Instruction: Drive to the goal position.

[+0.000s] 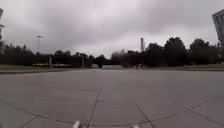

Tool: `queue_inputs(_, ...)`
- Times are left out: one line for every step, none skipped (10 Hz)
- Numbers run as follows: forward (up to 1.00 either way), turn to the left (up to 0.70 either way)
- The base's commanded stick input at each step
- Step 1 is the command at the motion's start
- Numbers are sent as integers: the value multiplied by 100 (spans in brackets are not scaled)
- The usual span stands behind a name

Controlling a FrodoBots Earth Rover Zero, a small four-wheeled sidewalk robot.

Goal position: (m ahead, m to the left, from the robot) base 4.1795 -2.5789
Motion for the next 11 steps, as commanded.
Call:
queue_inputs(70, 0)
queue_inputs(70, 0)
queue_inputs(70, 0)
queue_inputs(70, 0)
queue_inputs(70, 0)
queue_inputs(70, 0)
queue_inputs(70, 0)
queue_inputs(70, 0)
queue_inputs(70, 0)
queue_inputs(70, 0)
queue_inputs(70, -1)
